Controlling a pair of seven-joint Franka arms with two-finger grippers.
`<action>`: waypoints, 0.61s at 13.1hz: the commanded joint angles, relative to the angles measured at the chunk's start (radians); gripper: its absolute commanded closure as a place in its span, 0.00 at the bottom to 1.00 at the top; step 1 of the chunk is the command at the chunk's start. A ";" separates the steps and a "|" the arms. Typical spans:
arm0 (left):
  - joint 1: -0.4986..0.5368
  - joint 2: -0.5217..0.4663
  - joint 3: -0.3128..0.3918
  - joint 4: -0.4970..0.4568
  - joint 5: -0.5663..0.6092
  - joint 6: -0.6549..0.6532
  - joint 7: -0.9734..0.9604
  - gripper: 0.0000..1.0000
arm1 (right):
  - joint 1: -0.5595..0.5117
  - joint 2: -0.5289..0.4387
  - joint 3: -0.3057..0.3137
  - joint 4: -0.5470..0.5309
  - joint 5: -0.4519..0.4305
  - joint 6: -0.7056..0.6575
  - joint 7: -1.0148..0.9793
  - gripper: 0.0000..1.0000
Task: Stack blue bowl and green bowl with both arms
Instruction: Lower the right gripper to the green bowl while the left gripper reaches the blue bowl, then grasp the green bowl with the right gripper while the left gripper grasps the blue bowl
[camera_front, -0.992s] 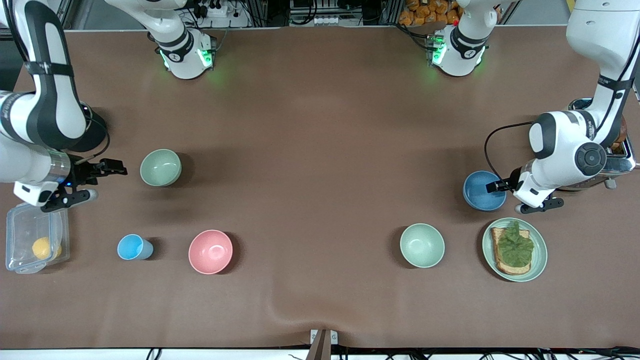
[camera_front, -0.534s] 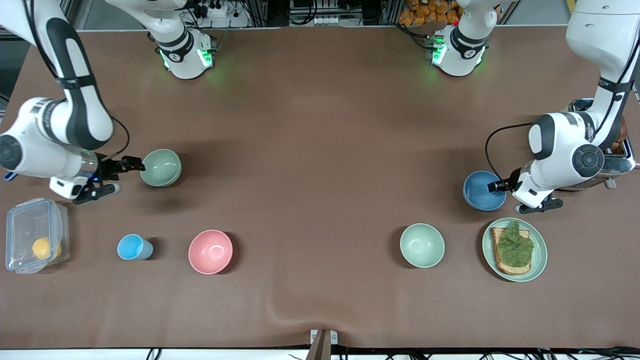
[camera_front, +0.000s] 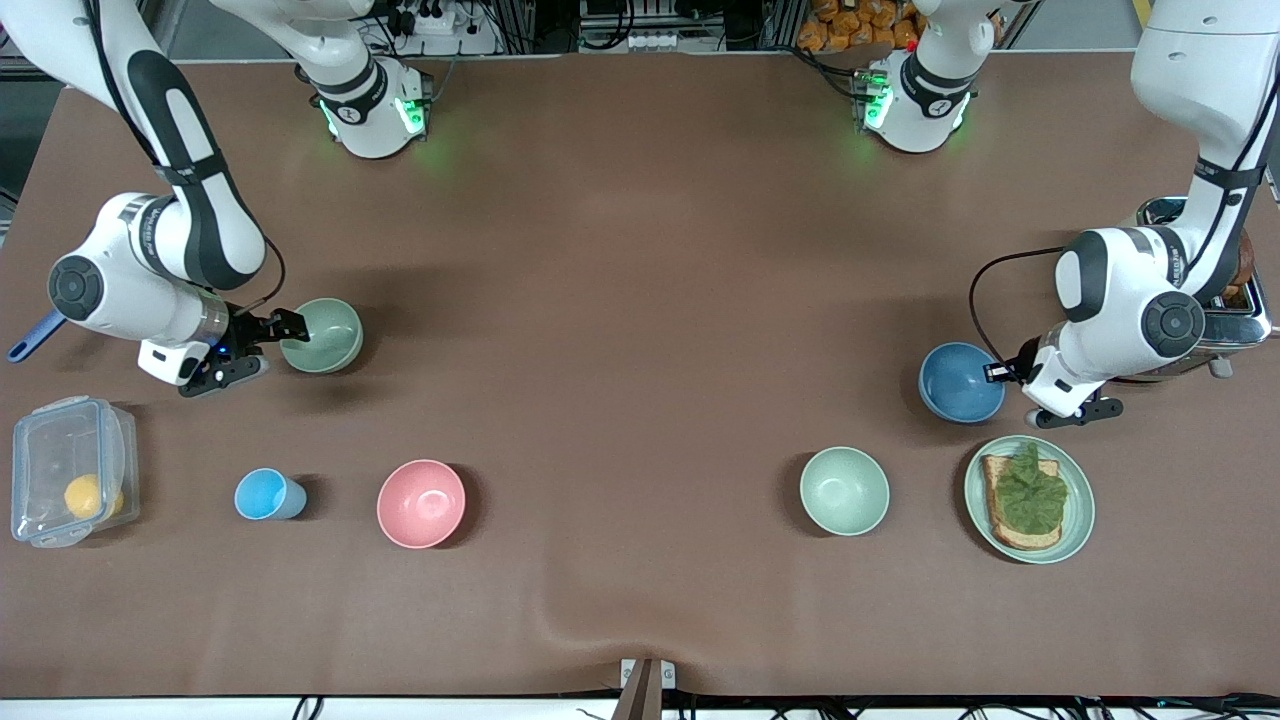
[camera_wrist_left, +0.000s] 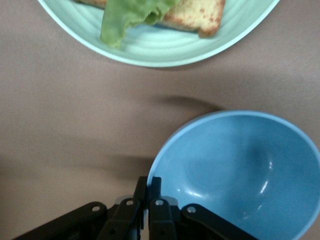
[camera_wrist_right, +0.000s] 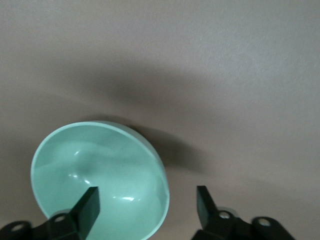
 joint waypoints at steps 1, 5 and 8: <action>0.005 0.001 -0.004 0.007 0.023 0.004 -0.014 1.00 | -0.014 -0.006 0.004 -0.052 0.015 0.059 -0.049 0.31; -0.003 -0.027 -0.013 0.023 0.023 -0.009 -0.002 1.00 | -0.013 0.005 0.005 -0.101 0.015 0.156 -0.048 0.75; -0.003 -0.064 -0.041 0.024 0.020 -0.010 -0.010 1.00 | -0.013 0.005 0.004 -0.097 0.015 0.151 -0.043 1.00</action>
